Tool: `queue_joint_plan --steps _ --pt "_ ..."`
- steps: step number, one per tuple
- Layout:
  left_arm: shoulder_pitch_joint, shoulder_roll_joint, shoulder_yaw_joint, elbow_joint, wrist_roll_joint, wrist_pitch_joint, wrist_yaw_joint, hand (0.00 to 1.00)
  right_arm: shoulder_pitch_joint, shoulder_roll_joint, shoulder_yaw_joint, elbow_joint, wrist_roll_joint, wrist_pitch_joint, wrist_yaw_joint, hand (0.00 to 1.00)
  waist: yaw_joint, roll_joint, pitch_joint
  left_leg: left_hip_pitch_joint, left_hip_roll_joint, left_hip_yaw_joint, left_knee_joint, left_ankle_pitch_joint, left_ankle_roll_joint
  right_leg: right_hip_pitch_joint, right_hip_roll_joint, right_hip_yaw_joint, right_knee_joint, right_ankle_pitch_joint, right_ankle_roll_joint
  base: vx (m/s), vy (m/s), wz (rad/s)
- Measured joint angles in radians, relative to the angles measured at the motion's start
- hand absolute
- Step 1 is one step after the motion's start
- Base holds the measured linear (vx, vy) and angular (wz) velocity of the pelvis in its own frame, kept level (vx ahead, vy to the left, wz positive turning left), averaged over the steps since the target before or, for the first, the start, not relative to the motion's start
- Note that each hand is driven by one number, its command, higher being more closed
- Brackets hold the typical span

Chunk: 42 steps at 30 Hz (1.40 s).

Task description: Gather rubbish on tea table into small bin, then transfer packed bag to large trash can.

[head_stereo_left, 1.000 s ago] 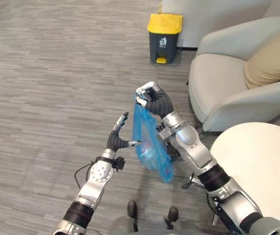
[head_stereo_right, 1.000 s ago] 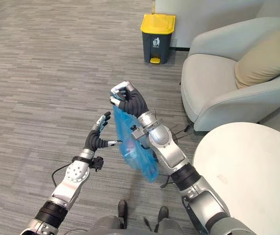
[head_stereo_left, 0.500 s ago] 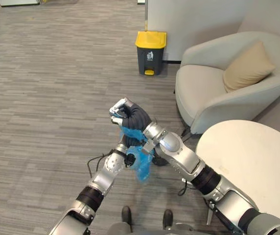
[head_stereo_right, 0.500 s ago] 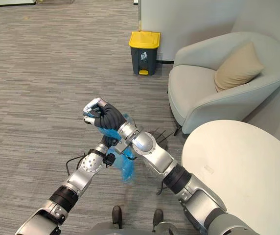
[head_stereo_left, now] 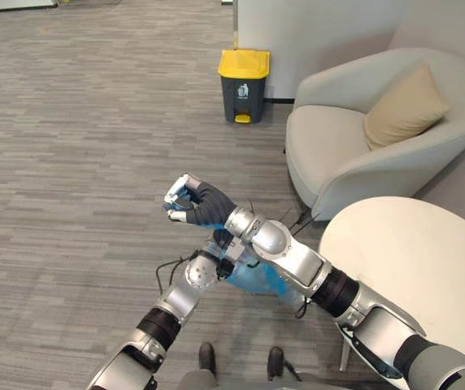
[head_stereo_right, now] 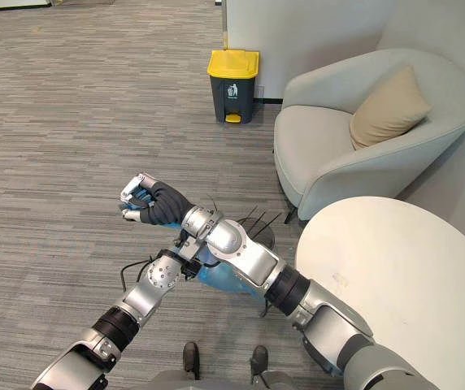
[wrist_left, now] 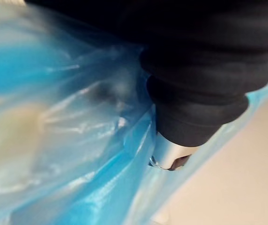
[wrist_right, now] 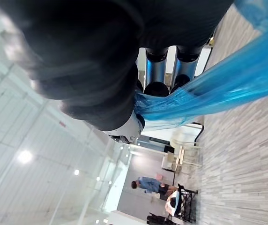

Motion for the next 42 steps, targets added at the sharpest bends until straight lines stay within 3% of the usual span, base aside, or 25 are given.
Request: queue_joint_plan --steps 2,6,10,17,20,27,33,34,35,37,40,42 --pt "0.032 -0.010 0.048 -0.011 -0.004 0.000 0.004 1.00 0.048 0.000 -0.019 0.000 -0.029 -0.014 0.001 0.00 0.000 0.000 -0.003 0.000 0.000 0.000 -0.001 0.000 0.000 0.000 0.000 0.000 0.000 0.000 0.000 -0.01 0.032 0.00" --pt "0.153 -0.008 0.147 -0.087 -0.050 0.001 0.035 1.00 0.188 -0.035 -0.120 -0.003 -0.219 -0.032 -0.014 0.00 0.000 0.000 -0.015 0.002 -0.001 -0.002 -0.005 0.000 0.000 0.004 -0.001 -0.001 0.001 -0.003 0.004 -0.01 0.024 0.02" --pt "0.269 -0.002 0.255 -0.120 -0.085 -0.004 0.043 1.00 0.334 -0.139 -0.212 -0.052 -0.422 -0.061 -0.054 0.00 0.001 0.000 -0.015 0.012 -0.002 -0.015 -0.006 -0.004 -0.004 0.021 -0.004 -0.011 0.000 -0.014 0.017 -0.02 0.030 0.09" --pt "0.435 0.003 0.410 -0.123 -0.123 -0.006 0.035 1.00 0.603 -0.236 -0.388 -0.133 -0.525 -0.110 -0.070 0.00 0.002 -0.006 -0.024 -0.004 -0.002 -0.042 -0.006 -0.008 -0.001 0.021 -0.008 -0.035 -0.006 -0.019 0.015 -0.02 0.021 0.11" --pt "0.514 0.004 0.482 -0.122 -0.154 -0.006 0.012 1.00 0.720 -0.219 -0.470 -0.089 -0.524 -0.110 -0.064 0.00 0.000 -0.008 -0.027 -0.014 -0.012 -0.058 -0.006 -0.008 -0.001 0.023 -0.009 -0.055 -0.011 -0.024 0.017 0.00 0.024 0.20" --pt "0.660 -0.001 0.576 -0.040 -0.171 -0.006 -0.101 1.00 0.875 -0.093 -0.719 0.282 -0.438 -0.057 -0.042 0.00 0.000 0.000 -0.031 -0.038 -0.037 -0.161 -0.005 -0.008 -0.001 0.035 -0.034 -0.167 0.043 -0.091 0.038 0.04 0.009 0.48" --pt "0.739 -0.034 0.597 -0.012 -0.170 0.000 -0.162 1.00 0.905 -0.025 -0.791 0.385 -0.366 -0.026 -0.050 0.00 0.013 0.000 -0.026 -0.048 -0.059 -0.206 0.007 -0.016 0.010 0.035 -0.075 -0.252 0.139 -0.167 0.063 0.08 -0.010 0.47" --pt "0.737 -0.049 0.610 -0.012 -0.170 0.002 -0.173 1.00 0.904 -0.012 -0.791 0.384 -0.357 -0.025 -0.056 0.00 0.020 -0.004 -0.020 -0.061 -0.060 -0.201 0.036 -0.031 0.027 0.032 -0.091 -0.271 0.174 -0.191 0.067 0.08 0.001 0.52" --pt "0.729 -0.053 0.610 -0.013 -0.170 0.003 -0.178 1.00 0.903 0.003 -0.791 0.383 -0.338 -0.025 -0.071 0.00 0.036 -0.013 -0.011 -0.090 -0.072 -0.181 0.087 -0.061 0.037 0.022 -0.114 -0.293 0.221 -0.222 0.069 0.06 0.003 0.60" --pt "0.717 -0.069 0.622 -0.025 -0.170 0.011 -0.177 1.00 0.899 0.007 -0.795 0.366 -0.337 -0.021 -0.088 0.00 0.034 -0.016 -0.003 -0.150 -0.068 -0.136 0.181 -0.106 0.060 0.018 -0.137 -0.344 0.254 -0.244 0.072 0.05 0.033 0.80" --pt "0.687 -0.089 0.623 -0.040 -0.170 0.017 -0.177 1.00 0.888 0.010 -0.839 0.342 -0.328 -0.007 -0.111 0.00 0.036 -0.010 0.024 -0.211 0.005 0.081 0.319 -0.166 0.076 0.019 -0.172 -0.407 0.297 -0.277 0.090 0.11 0.071 0.68" --pt "0.680 -0.088 0.619 -0.041 -0.170 0.018 -0.175 1.00 0.854 0.020 -0.850 0.330 -0.328 -0.005 -0.121 0.00 0.044 -0.017 0.057 -0.217 0.019 0.138 0.386 -0.216 0.077 0.029 -0.194 -0.402 0.323 -0.294 0.109 0.14 0.109 0.07"
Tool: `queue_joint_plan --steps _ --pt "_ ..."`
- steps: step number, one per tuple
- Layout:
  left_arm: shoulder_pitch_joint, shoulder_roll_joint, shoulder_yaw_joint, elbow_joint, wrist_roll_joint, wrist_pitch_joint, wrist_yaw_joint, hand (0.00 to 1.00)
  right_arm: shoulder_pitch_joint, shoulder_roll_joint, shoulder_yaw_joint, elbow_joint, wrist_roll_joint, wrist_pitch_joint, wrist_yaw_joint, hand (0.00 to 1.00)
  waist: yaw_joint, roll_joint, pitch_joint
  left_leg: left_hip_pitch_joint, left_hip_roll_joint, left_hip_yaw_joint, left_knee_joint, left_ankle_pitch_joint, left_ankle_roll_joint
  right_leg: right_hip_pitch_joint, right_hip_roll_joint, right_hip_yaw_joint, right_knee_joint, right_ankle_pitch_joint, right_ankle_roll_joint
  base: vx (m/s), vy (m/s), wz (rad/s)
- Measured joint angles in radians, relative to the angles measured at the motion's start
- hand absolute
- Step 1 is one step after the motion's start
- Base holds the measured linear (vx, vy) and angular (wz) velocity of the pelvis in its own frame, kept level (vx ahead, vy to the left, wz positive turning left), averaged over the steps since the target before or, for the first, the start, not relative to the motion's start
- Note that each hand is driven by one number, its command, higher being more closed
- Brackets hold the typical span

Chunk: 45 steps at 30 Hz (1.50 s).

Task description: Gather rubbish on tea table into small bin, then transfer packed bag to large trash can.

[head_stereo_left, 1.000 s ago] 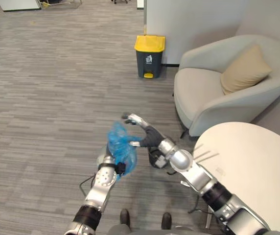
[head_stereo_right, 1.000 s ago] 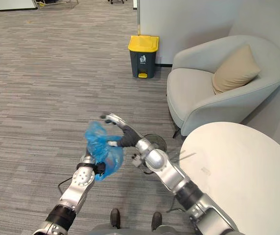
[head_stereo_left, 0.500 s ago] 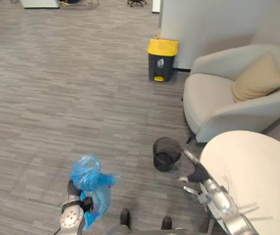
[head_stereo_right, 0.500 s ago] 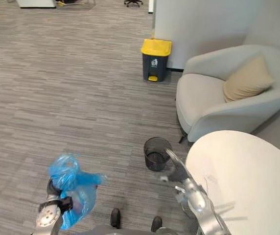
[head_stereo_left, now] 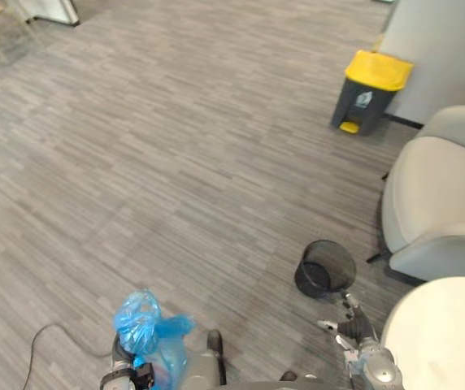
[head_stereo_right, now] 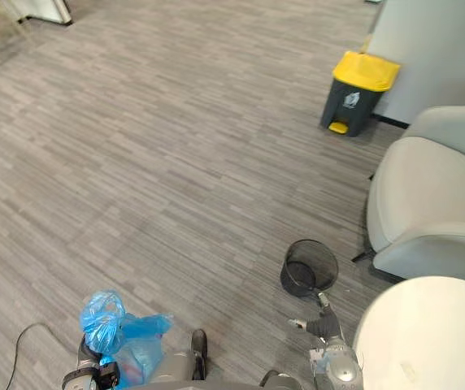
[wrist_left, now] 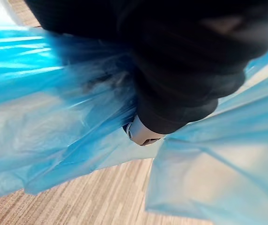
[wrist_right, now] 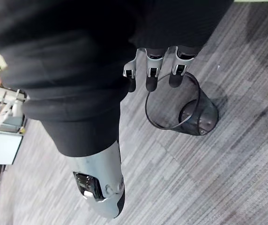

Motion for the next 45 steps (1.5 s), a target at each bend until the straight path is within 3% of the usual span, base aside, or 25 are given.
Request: queue_joint_plan --steps 4,5,6,9,11,14,17,18,19,20,21,22,24,25,28,29,31,32,33,34,36,38,40,42,45 --pt "0.009 0.006 -0.024 -0.047 0.000 0.000 0.001 1.00 -0.012 0.029 0.000 -0.015 0.001 0.016 -0.007 0.00 0.014 -0.027 0.022 -0.028 0.006 0.027 0.164 -0.156 -0.002 -0.015 -0.055 0.042 0.107 -0.057 0.029 0.16 0.155 -0.26" --pt "0.006 0.012 -0.040 -0.060 0.000 0.003 0.003 1.00 -0.011 0.032 0.001 -0.028 0.002 0.020 -0.007 0.00 0.014 -0.033 0.032 -0.032 0.003 0.029 0.204 -0.200 0.003 -0.063 -0.088 0.085 0.234 -0.065 0.013 0.24 0.215 -0.19" --pt "0.001 0.039 -0.080 -0.078 0.000 0.005 0.004 1.00 -0.007 0.034 0.002 -0.036 0.007 0.020 -0.008 0.00 0.008 -0.037 0.043 0.002 -0.008 0.028 0.223 -0.239 0.017 -0.162 -0.126 0.197 0.455 -0.018 -0.065 0.29 0.205 -0.14" --pt "-0.030 0.092 -0.115 -0.099 0.000 0.005 0.012 1.00 0.000 0.064 0.002 -0.035 0.008 0.020 -0.009 0.00 -0.024 -0.041 0.070 0.059 -0.005 -0.006 0.226 -0.287 0.021 -0.309 -0.065 0.326 0.657 -0.076 -0.037 0.33 0.094 0.15" --pt "-0.065 0.116 -0.119 -0.094 0.000 0.005 0.024 1.00 0.000 0.067 0.002 -0.019 0.024 0.019 -0.010 0.00 -0.050 -0.053 0.074 0.096 -0.013 -0.032 0.194 -0.310 0.008 -0.407 -0.008 0.322 0.589 -0.102 -0.026 0.37 -0.025 0.43" --pt "-0.132 0.118 -0.124 -0.045 0.000 0.003 0.026 1.00 -0.003 0.057 -0.002 0.027 0.036 0.021 -0.012 0.00 -0.084 -0.045 0.082 0.156 -0.027 -0.081 0.150 -0.333 -0.016 -0.504 0.014 0.282 0.405 -0.068 -0.018 0.46 -0.055 0.64" --pt "-0.134 0.118 -0.132 -0.002 0.001 0.003 0.032 1.00 0.021 0.055 0.002 0.044 0.035 0.021 -0.012 0.00 -0.112 -0.049 0.072 0.285 -0.029 -0.127 0.084 -0.375 -0.095 -0.507 0.036 0.268 0.310 0.041 -0.119 0.63 -0.153 0.76" --pt "-0.130 0.096 -0.131 0.002 0.002 0.006 0.031 1.00 0.039 0.043 0.001 0.045 0.035 0.027 -0.010 0.00 -0.129 -0.017 0.063 0.306 0.015 -0.160 0.159 -0.369 -0.156 -0.461 0.061 0.232 0.359 0.024 -0.150 0.90 -0.265 0.50" --pt "-0.120 0.073 -0.123 -0.012 0.001 0.005 0.027 1.00 0.036 0.040 0.002 0.023 0.035 0.028 -0.008 0.00 -0.107 0.008 0.060 0.249 0.065 -0.174 0.339 -0.312 -0.190 -0.427 0.105 0.219 0.360 -0.022 -0.179 0.80 -0.225 0.09" --pt "-0.116 0.055 -0.118 -0.015 0.001 0.005 0.027 1.00 0.037 0.036 0.002 -0.003 0.035 0.027 -0.008 0.00 -0.096 0.025 0.062 0.205 0.089 -0.187 0.454 -0.256 -0.176 -0.405 0.126 0.221 0.355 -0.037 -0.193 0.79 -0.215 -0.63" --pt "-0.106 0.032 -0.110 -0.016 0.001 0.009 0.024 1.00 0.037 0.026 0.006 -0.035 0.036 0.026 -0.008 0.00 -0.088 0.047 0.064 0.129 0.126 -0.197 0.630 -0.113 -0.146 -0.355 0.169 0.234 0.320 -0.054 -0.205 0.77 -0.172 -0.74" --pt "-0.087 0.016 -0.112 -0.015 0.001 0.015 0.020 1.00 0.034 0.019 0.009 -0.048 0.039 0.025 -0.011 0.00 -0.078 0.055 0.064 0.062 0.152 -0.207 0.798 -0.101 -0.138 -0.262 0.219 0.267 0.252 -0.070 -0.205 0.89 -0.155 -0.84" --pt "-0.089 0.010 -0.112 -0.026 0.001 0.018 0.020 1.00 0.035 0.027 0.011 -0.050 0.047 0.026 -0.029 0.00 -0.060 0.022 0.072 -0.021 0.125 -0.183 0.896 -0.150 -0.074 -0.111 0.244 0.333 0.142 -0.071 -0.206 0.71 -0.087 -0.67" --pt "-0.089 0.008 -0.112 -0.036 0.000 0.016 0.018 1.00 0.034 0.027 0.020 -0.056 0.049 0.025 -0.037 0.00 -0.039 -0.003 0.070 -0.089 0.087 -0.156 0.879 -0.185 -0.018 -0.025 0.240 0.378 0.072 -0.071 -0.207 0.67 -0.027 -0.70" --pt "-0.092 -0.004 -0.112 -0.068 0.000 0.016 0.019 1.00 0.002 0.020 0.019 -0.063 0.061 0.026 -0.046 0.00 0.017 -0.007 0.070 -0.240 0.023 -0.158 0.648 -0.212 -0.020 0.084 0.231 0.470 -0.007 -0.074 -0.202 0.67 0.092 -1.23" --pt "-0.089 -0.005 -0.113 -0.077 0.000 0.015 0.019 1.00 -0.020 0.020 0.014 -0.066 0.066 0.025 -0.054 0.00 0.039 -0.005 0.066 -0.283 -0.014 -0.195 0.478 -0.196 -0.036 0.108 0.214 0.503 -0.006 -0.099 -0.163 0.63 0.227 -1.45" --pt "-0.075 -0.016 -0.131 -0.082 0.001 0.015 0.022 1.00 -0.023 0.020 0.016 -0.072 0.066 0.020 -0.057 0.00 0.059 0.026 0.045 -0.282 -0.026 -0.286 0.202 -0.063 -0.084 0.148 0.208 0.552 0.014 -0.179 -0.093 0.65 0.297 -1.39" --pt "-0.073 -0.012 -0.139 -0.072 0.001 0.020 0.025 1.00 -0.026 0.042 0.016 -0.054 0.066 0.025 -0.058 0.00 0.066 0.001 0.033 -0.291 -0.031 -0.259 0.310 -0.011 -0.055 0.161 0.176 0.594 0.069 -0.241 -0.065 0.69 0.321 -1.01" --pt "-0.091 0.004 -0.151 -0.072 0.001 0.024 0.027 1.00 -0.013 0.067 0.014 -0.058 0.066 0.033 -0.059 0.00 0.059 -0.038 0.012 -0.284 -0.038 -0.208 0.359 -0.081 -0.032 0.131 0.133 0.622 0.154 -0.241 -0.047 0.69 0.297 -0.93" --pt "-0.096 0.009 -0.152 -0.080 0.001 0.023 0.027 1.00 -0.010 0.073 0.014 -0.064 0.065 0.036 -0.058 0.00 0.063 -0.049 0.008 -0.273 -0.038 -0.186 0.384 -0.103 -0.015 0.110 0.118 0.636 0.213 -0.228 -0.024 0.65 0.250 -0.79" --pt "-0.102 0.024 -0.168 -0.113 0.000 0.021 0.030 1.00 -0.014 0.085 0.010 -0.075 0.065 0.037 -0.057 0.00 0.047 -0.068 0.017 -0.158 -0.037 -0.120 0.425 -0.211 0.027 0.006 0.075 0.651 0.562 -0.110 0.109 0.58 0.248 -0.72" --pt "-0.109 0.035 -0.171 -0.113 0.001 0.021 0.041 1.00 -0.016 0.095 0.011 -0.074 0.065 0.038 -0.056 0.00 0.031 -0.064 0.022 -0.026 -0.029 -0.096 0.381 -0.258 0.039 -0.108 0.065 0.585 0.801 -0.123 0.077 0.59 0.198 -0.53" --pt "-0.109 0.047 -0.167 -0.122 0.000 0.019 0.049 1.00 -0.022 0.102 0.024 -0.075 0.064 0.037 -0.055 0.00 0.025 -0.048 0.030 0.119 -0.007 -0.050 0.287 -0.292 0.036 -0.214 0.053 0.456 0.813 -0.159 0.007 0.44 0.102 -0.63" --pt "-0.110 0.061 -0.168 -0.122 -0.001 0.018 0.048 1.00 -0.023 0.109 0.026 -0.075 0.064 0.037 -0.053 0.00 0.011 -0.050 0.028 0.185 0.001 -0.035 0.227 -0.303 0.021 -0.288 0.039 0.348 0.717 -0.165 -0.005 0.32 0.022 -0.31" --pt "-0.131 0.084 -0.156 -0.087 -0.001 0.017 0.044 1.00 -0.044 0.097 0.019 -0.021 0.063 0.035 -0.055 0.00 -0.020 -0.063 0.021 0.263 -0.006 -0.016 0.153 -0.318 -0.027 -0.402 0.048 0.240 0.346 -0.088 -0.030 0.46 -0.021 -0.07"
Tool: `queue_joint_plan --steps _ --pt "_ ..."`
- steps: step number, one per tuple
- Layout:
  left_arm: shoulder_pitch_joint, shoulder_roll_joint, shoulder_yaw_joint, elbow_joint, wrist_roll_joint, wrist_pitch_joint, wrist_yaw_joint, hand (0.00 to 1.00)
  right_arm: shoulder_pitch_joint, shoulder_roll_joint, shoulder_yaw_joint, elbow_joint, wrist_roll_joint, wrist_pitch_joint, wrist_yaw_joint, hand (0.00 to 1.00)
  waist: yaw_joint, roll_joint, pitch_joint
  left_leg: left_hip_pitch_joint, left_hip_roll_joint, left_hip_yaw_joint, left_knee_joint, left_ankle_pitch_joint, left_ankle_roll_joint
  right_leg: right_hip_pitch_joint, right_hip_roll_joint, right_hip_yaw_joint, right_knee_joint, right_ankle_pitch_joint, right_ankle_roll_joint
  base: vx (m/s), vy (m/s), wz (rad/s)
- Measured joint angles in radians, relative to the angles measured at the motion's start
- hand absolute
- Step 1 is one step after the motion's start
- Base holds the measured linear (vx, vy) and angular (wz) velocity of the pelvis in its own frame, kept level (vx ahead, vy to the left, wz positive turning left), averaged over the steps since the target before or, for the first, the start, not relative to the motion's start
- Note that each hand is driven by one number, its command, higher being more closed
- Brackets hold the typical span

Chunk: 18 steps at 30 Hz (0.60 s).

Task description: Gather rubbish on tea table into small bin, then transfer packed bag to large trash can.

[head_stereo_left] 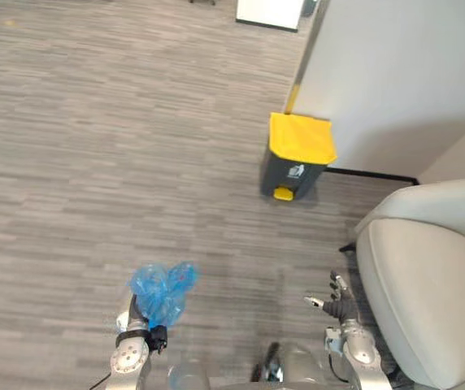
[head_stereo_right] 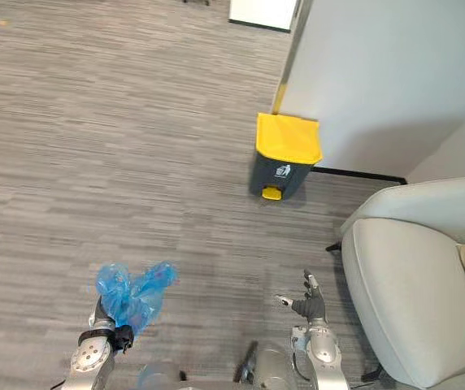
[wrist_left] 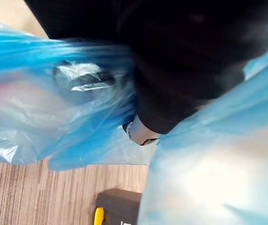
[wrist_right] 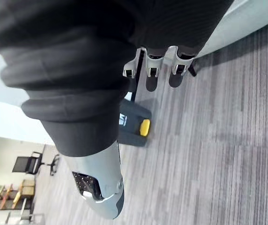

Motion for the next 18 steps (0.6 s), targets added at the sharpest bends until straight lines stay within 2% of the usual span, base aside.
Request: queue_joint_plan --steps 1,2,3,4,5,6,7,8,9,10,11,12,13,14,15,16,17,18 --pt "-0.018 0.000 0.007 0.042 0.002 0.001 0.000 1.00 -0.016 -0.003 -0.005 0.050 -0.003 0.007 -0.001 0.00 -0.014 0.000 0.000 0.044 -0.005 -0.004 -0.036 -0.008 -0.017 -0.013 0.032 -0.001 -0.123 0.103 -0.037 0.73 -0.081 0.30" --pt "-0.022 -0.002 0.011 0.074 0.006 0.003 0.001 1.00 -0.016 0.001 -0.004 0.075 -0.016 0.022 -0.001 0.00 -0.030 0.006 -0.007 0.083 0.002 -0.028 -0.052 -0.009 -0.050 0.003 0.065 0.018 -0.150 0.206 -0.113 0.81 -0.116 0.31" --pt "-0.026 -0.009 0.023 0.089 0.010 0.005 0.000 1.00 -0.015 -0.002 -0.007 0.074 -0.021 0.027 0.001 0.00 -0.027 0.019 -0.008 0.092 0.023 -0.054 -0.015 -0.002 -0.067 0.020 0.083 0.006 -0.115 0.187 -0.145 0.82 -0.130 0.19" --pt "-0.026 -0.032 0.037 0.085 0.013 0.005 -0.002 1.00 -0.013 -0.002 -0.010 0.060 -0.021 0.027 0.002 0.00 -0.027 0.045 0.008 0.064 0.057 -0.077 0.107 0.021 -0.099 0.056 0.096 -0.019 -0.107 0.153 -0.163 0.66 -0.133 0.00" --pt "-0.027 -0.047 0.045 0.083 0.013 0.004 -0.002 1.00 -0.011 -0.004 -0.014 0.051 -0.021 0.026 0.003 0.00 -0.025 0.061 0.017 0.037 0.075 -0.099 0.200 0.048 -0.104 0.081 0.109 -0.029 -0.110 0.133 -0.164 0.61 -0.144 -0.18" --pt "-0.020 -0.090 0.064 0.083 0.013 0.005 -0.001 1.00 -0.010 -0.015 -0.018 0.019 -0.019 0.026 0.002 0.00 -0.020 0.102 0.027 -0.080 0.131 -0.142 0.484 0.240 -0.069 0.171 0.160 -0.024 -0.152 0.091 -0.178 0.47 -0.105 -0.24" --pt "-0.010 -0.099 0.070 0.083 0.013 0.005 -0.001 1.00 -0.013 -0.016 -0.017 0.012 -0.019 0.025 0.001 0.00 -0.015 0.108 0.027 -0.118 0.148 -0.150 0.573 0.320 -0.063 0.203 0.175 -0.010 -0.173 0.081 -0.178 0.59 -0.076 -0.51" --pt "0.010 -0.107 0.072 0.083 0.014 0.007 -0.001 1.00 -0.019 -0.014 -0.021 -0.001 -0.017 0.023 -0.004 0.00 0.003 0.112 0.024 -0.192 0.162 -0.163 0.705 0.268 -0.062 0.275 0.199 0.021 -0.218 0.062 -0.176 0.59 -0.012 -0.74" --pt "0.016 -0.110 0.071 0.082 0.013 0.010 -0.001 1.00 -0.022 -0.012 -0.027 -0.006 -0.003 0.019 -0.011 0.00 0.026 0.095 0.023 -0.271 0.149 -0.158 0.728 0.200 -0.050 0.344 0.204 0.062 -0.267 0.052 -0.170 0.59 -0.007 -0.77" --pt "0.016 -0.110 0.072 0.081 0.013 0.010 -0.001 1.00 -0.024 -0.012 -0.027 -0.007 0.005 0.018 -0.017 0.00 0.037 0.089 0.023 -0.299 0.142 -0.150 0.712 0.180 -0.041 0.367 0.203 0.080 -0.290 0.050 -0.169 0.57 0.018 -0.74" --pt "0.024 -0.112 0.073 0.068 0.012 0.010 -0.002 1.00 -0.039 -0.012 -0.028 -0.007 0.012 0.018 -0.022 0.00 0.051 0.082 0.023 -0.369 0.133 -0.130 0.644 0.141 -0.021 0.418 0.201 0.108 -0.335 0.047 -0.165 0.57 0.072 -0.62" --pt "0.026 -0.109 0.074 0.060 0.012 0.010 -0.002 1.00 -0.039 -0.003 -0.028 -0.006 0.012 0.018 -0.023 0.00 0.063 0.069 0.025 -0.403 0.111 -0.114 0.554 0.129 -0.003 0.445 0.181 0.134 -0.347 0.031 -0.141 0.58 0.110 -0.68" --pt "0.029 -0.112 0.073 0.057 0.012 0.010 -0.002 1.00 -0.045 -0.011 -0.039 -0.005 0.012 0.018 -0.023 0.00 0.069 0.066 0.026 -0.434 0.078 -0.110 0.440 0.131 -0.005 0.473 0.163 0.155 -0.354 0.015 -0.119 0.70 0.240 -0.68" --pt "0.032 -0.116 0.072 0.055 0.012 0.010 -0.002 1.00 -0.044 -0.020 -0.050 0.000 0.012 0.018 -0.025 0.00 0.077 0.073 0.025 -0.448 0.037 -0.117 0.237 0.155 -0.026 0.513 0.136 0.181 -0.347 -0.032 -0.072 0.59 0.243 -0.56" --pt "0.037 -0.120 0.071 0.054 0.012 0.010 -0.002 1.00 -0.042 -0.026 -0.057 0.008 0.012 0.019 -0.025 0.00 0.080 0.091 0.017 -0.440 0.033 -0.136 0.130 0.202 -0.046 0.520 0.134 0.192 -0.338 -0.053 -0.054 0.69 0.331 -0.65" --pt "0.046 -0.123 0.068 0.056 0.012 0.010 -0.001 1.00 -0.046 -0.021 -0.064 0.039 0.012 0.021 -0.029 0.00 0.087 0.088 0.011 -0.428 0.025 -0.129 0.135 0.278 0.020 0.537 0.124 0.221 -0.318 -0.089 -0.023 0.57 0.287 -0.44" --pt "0.044 -0.105 0.070 0.054 0.012 0.012 0.002 1.00 -0.049 -0.001 -0.064 0.063 0.012 0.026 -0.030 0.00 0.084 0.049 -0.012 -0.420 -0.005 -0.099 0.156 0.218 0.037 0.537 0.078 0.235 -0.299 -0.093 -0.021 0.70 0.327 -0.54" --pt "0.047 -0.100 0.073 0.044 0.013 0.012 0.003 1.00 -0.048 0.008 -0.063 0.063 0.011 0.026 -0.028 0.00 0.088 0.033 -0.013 -0.402 -0.005 -0.064 0.188 0.167 0.051 0.524 0.054 0.253 -0.230 -0.089 -0.011 0.70 0.308 -0.42"
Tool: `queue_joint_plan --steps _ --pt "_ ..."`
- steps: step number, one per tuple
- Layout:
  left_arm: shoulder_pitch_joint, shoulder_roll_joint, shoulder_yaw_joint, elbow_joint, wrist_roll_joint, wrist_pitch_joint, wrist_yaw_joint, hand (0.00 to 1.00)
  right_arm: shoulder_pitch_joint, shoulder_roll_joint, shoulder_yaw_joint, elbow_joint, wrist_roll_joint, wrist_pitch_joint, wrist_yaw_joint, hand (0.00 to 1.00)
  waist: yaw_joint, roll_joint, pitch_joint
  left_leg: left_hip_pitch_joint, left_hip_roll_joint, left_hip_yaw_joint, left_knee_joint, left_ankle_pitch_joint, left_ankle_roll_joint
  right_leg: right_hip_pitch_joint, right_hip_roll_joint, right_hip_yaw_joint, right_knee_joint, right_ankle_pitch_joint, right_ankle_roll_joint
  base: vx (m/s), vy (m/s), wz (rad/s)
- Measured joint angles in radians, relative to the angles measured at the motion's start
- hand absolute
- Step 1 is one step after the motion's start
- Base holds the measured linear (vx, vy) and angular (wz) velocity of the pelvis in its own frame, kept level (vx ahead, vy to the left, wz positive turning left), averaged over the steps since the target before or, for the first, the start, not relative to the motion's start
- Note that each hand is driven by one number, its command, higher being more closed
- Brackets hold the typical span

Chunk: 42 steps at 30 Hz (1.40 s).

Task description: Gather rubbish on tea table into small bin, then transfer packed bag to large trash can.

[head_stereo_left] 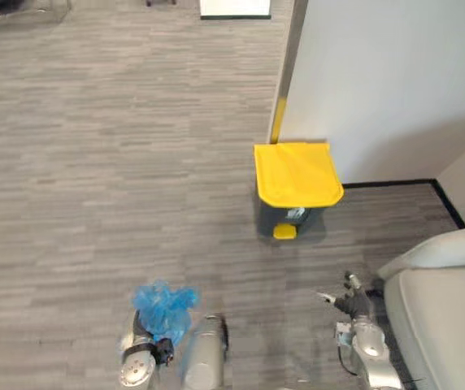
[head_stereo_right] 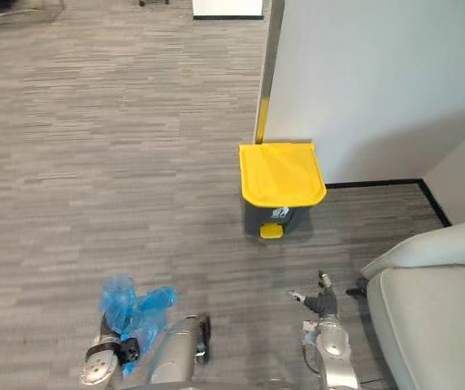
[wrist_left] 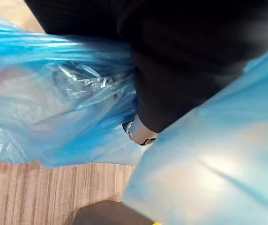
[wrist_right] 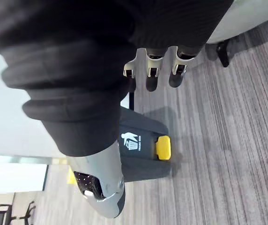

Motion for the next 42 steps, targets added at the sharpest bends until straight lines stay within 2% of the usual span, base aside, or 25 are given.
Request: queue_joint_plan --steps 2,3,5,6,7,9,10,11,12,13,14,16,17,19,20,21,22,23,24,25,27,32,38,40,42 --pt "0.008 0.004 0.001 -0.010 0.000 0.001 0.000 1.00 -0.003 0.004 -0.001 -0.001 -0.002 -0.001 0.003 0.00 -0.005 -0.001 0.003 0.051 -0.001 0.025 0.030 -0.057 0.025 -0.048 -0.029 0.007 0.179 0.034 0.057 0.49 0.217 -0.38" --pt "0.008 0.011 -0.012 -0.026 0.000 0.002 -0.001 1.00 0.001 0.005 0.000 -0.001 -0.002 -0.001 0.006 0.00 -0.015 -0.001 0.009 0.121 -0.008 0.032 0.031 -0.107 0.036 -0.140 -0.059 0.012 0.448 0.079 0.115 0.38 0.143 -0.11" --pt "0.005 0.024 -0.028 -0.039 0.000 0.002 -0.001 1.00 0.006 0.007 0.004 -0.002 -0.009 -0.001 0.006 0.00 -0.033 0.010 0.022 0.226 -0.015 0.039 0.005 -0.140 0.043 -0.221 -0.083 -0.019 0.629 0.062 0.087 0.46 0.116 0.01" --pt "0.005 0.022 -0.032 -0.045 0.000 0.003 -0.001 1.00 0.008 0.007 0.007 -0.003 -0.009 -0.001 0.006 0.00 -0.036 0.011 0.023 0.262 -0.015 0.042 -0.013 -0.146 0.043 -0.253 -0.094 -0.048 0.650 0.054 0.071 0.48 0.041 0.03" --pt "0.004 0.032 -0.033 -0.068 -0.001 0.003 0.000 1.00 0.010 0.015 0.008 -0.008 -0.009 -0.001 0.006 0.00 -0.049 0.006 0.022 0.318 -0.014 0.041 -0.059 -0.153 0.034 -0.323 -0.111 -0.126 0.622 0.039 0.044 0.31 0.013 0.03" --pt "-0.002 0.043 -0.033 -0.082 -0.001 -0.001 -0.001 1.00 0.011 0.024 0.008 -0.037 -0.010 0.000 0.005 0.00 -0.059 -0.004 0.025 0.346 -0.009 0.037 -0.088 -0.163 0.018 -0.386 -0.112 -0.177 0.542 0.039 0.039 0.34 -0.052 0.09" --pt "-0.016 0.048 -0.033 -0.082 -0.001 -0.001 -0.001 1.00 0.013 0.025 0.007 -0.046 -0.010 -0.003 0.004 0.00 -0.061 -0.012 0.022 0.365 -0.004 0.034 -0.091 -0.187 -0.005 -0.427 -0.101 -0.205 0.419 0.046 0.037 0.38 -0.106 0.09" --pt "-0.017 0.048 -0.033 -0.082 -0.001 -0.001 -0.001 1.00 0.016 0.024 0.006 -0.046 -0.010 -0.002 0.004 0.00 -0.061 -0.016 0.020 0.374 -0.005 0.032 -0.089 -0.196 -0.013 -0.432 -0.096 -0.207 0.375 0.059 0.024 0.31 -0.116 0.16" --pt "-0.016 0.050 -0.034 -0.080 0.000 -0.001 -0.001 1.00 0.025 0.025 0.006 -0.046 -0.010 -0.002 0.002 0.00 -0.061 -0.026 0.015 0.386 -0.010 0.024 -0.079 -0.216 -0.029 -0.428 -0.082 -0.202 0.287 0.109 0.005 0.39 -0.172 0.37" --pt "-0.025 0.043 -0.033 -0.055 0.001 0.004 0.000 1.00 0.035 0.016 -0.002 -0.033 -0.009 0.003 0.001 0.00 -0.060 -0.019 0.006 0.410 0.007 -0.011 -0.060 -0.242 -0.056 -0.401 -0.067 -0.209 0.271 0.143 -0.028 0.41 -0.163 0.34" --pt "-0.023 0.037 -0.031 -0.055 0.002 0.008 0.000 1.00 0.038 0.015 -0.004 -0.033 -0.009 0.005 -0.003 0.00 -0.057 -0.011 0.005 0.420 0.017 -0.013 -0.056 -0.239 -0.061 -0.388 -0.055 -0.214 0.261 0.135 -0.033 0.52 -0.172 0.29" --pt "-0.023 0.007 -0.032 -0.055 0.005 0.010 -0.001 1.00 0.041 0.011 -0.006 -0.041 -0.008 0.000 -0.023 0.00 -0.063 0.026 0.016 0.373 0.056 -0.043 0.058 -0.191 -0.123 -0.330 -0.019 -0.257 0.200 0.125 -0.047 0.43 -0.124 0.16" --pt "-0.030 -0.020 -0.025 -0.056 0.006 0.010 -0.001 1.00 0.044 0.000 -0.007 -0.040 -0.007 0.002 -0.034 0.00 -0.062 0.040 0.024 0.294 0.088 -0.056 0.235 -0.083 -0.105 -0.274 0.003 -0.263 0.139 0.127 -0.052 0.33 -0.092 0.10" --pt "-0.021 -0.020 -0.025 -0.056 0.005 0.011 -0.002 1.00 0.041 0.006 -0.020 -0.040 0.001 0.001 -0.037 0.00 -0.055 0.027 0.028 0.256 0.111 -0.035 0.271 -0.111 -0.076 -0.202 0.000 -0.259 0.082 0.129 -0.053 0.24 -0.023 -0.02" --pt "-0.019 -0.019 -0.026 -0.056 0.004 0.011 -0.003 1.00 0.044 0.011 -0.040 -0.039 0.002 -0.001 -0.039 0.00 -0.056 0.017 0.029 0.238 0.111 -0.023 0.234 -0.130 -0.072 -0.167 -0.006 -0.257 0.054 0.129 -0.052 0.35 0.023 -0.05" --pt "-0.022 -0.019 -0.026 -0.056 0.003 0.011 -0.003 1.00 0.049 0.016 -0.070 -0.035 0.012 -0.004 -0.049 0.00 -0.055 0.010 0.028 0.207 0.110 -0.011 0.113 -0.131 -0.070 -0.141 -0.011 -0.255 0.029 0.131 -0.048 0.34 0.050 -0.06" --pt "-0.024 -0.019 -0.027 -0.056 0.003 0.011 -0.003 1.00 0.049 0.016 -0.080 -0.034 0.013 -0.004 -0.055 0.00 -0.056 0.022 0.022 0.199 0.110 -0.005 0.039 -0.118 -0.069 -0.135 -0.011 -0.256 0.026 0.132 -0.045 0.33 0.126 -0.05" --pt "-0.023 -0.024 -0.028 -0.057 0.004 0.011 -0.003 1.00 0.053 0.006 -0.100 -0.032 0.014 -0.004 -0.060 0.00 -0.057 0.038 0.016 0.189 0.112 0.006 -0.100 -0.014 -0.073 -0.131 0.001 -0.256 0.027 0.130 -0.031 0.19 0.125 -0.18" --pt "-0.020 -0.019 -0.028 -0.051 0.003 0.012 -0.003 1.00 0.051 0.018 -0.113 -0.008 0.014 0.001 -0.060 0.00 -0.049 0.015 0.012 0.211 0.103 0.023 -0.097 -0.015 -0.070 -0.124 -0.010 -0.232 0.025 0.122 -0.011 0.30 0.133 -0.14" --pt "-0.008 -0.010 -0.024 -0.052 0.004 0.012 -0.003 1.00 0.061 0.032 -0.114 -0.001 0.014 0.000 -0.059 0.00 -0.057 0.001 0.005 0.223 0.084 0.029 -0.110 -0.016 -0.066 -0.111 -0.022 -0.229 0.001 0.128 -0.001 0.25 0.078 -0.15" --pt "-0.002 -0.003 -0.027 -0.052 0.004 0.013 -0.005 1.00 0.085 0.038 -0.117 0.003 0.013 0.000 -0.057 0.00 -0.055 -0.017 -0.004 0.244 0.073 0.049 -0.110 -0.017 -0.064 -0.076 -0.031 -0.215 -0.045 0.152 0.003 0.24 0.081 -0.05" --pt "0.006 -0.001 -0.025 -0.052 0.005 0.013 -0.006 1.00 0.089 0.037 -0.130 0.003 0.013 0.000 -0.053 0.00 -0.055 -0.019 -0.006 0.285 0.077 0.090 -0.111 -0.018 -0.063 -0.039 -0.035 -0.178 -0.088 0.172 0.012 0.11 0.022 -0.18" --pt "0.013 -0.003 -0.024 -0.053 0.007 0.013 -0.006 1.00 0.077 0.036 -0.131 0.005 0.012 0.002 -0.053 0.00 -0.056 -0.009 -0.007 0.306 0.111 0.122 -0.128 -0.020 -0.065 -0.053 0.000 -0.134 -0.106 0.222 0.007 0.03 -0.026 -0.26" --pt "0.016 -0.008 -0.026 -0.056 0.006 0.013 -0.006 1.00 0.070 0.030 -0.133 0.008 0.012 0.003 -0.054 0.00 -0.055 -0.001 -0.006 0.307 0.113 0.122 -0.126 -0.048 -0.065 -0.087 0.003 -0.120 -0.053 0.222 0.008 -0.02 0.046 -0.24" --pt "0.016 -0.014 -0.037 -0.056 0.006 0.014 -0.007 1.00 0.055 0.014 -0.134 0.007 0.012 0.005 -0.055 0.00 -0.056 0.029 0.010 0.333 0.125 0.109 -0.141 -0.120 -0.063 -0.165 -0.006 -0.123 0.130 0.221 0.009 -0.04 0.083 -0.25"
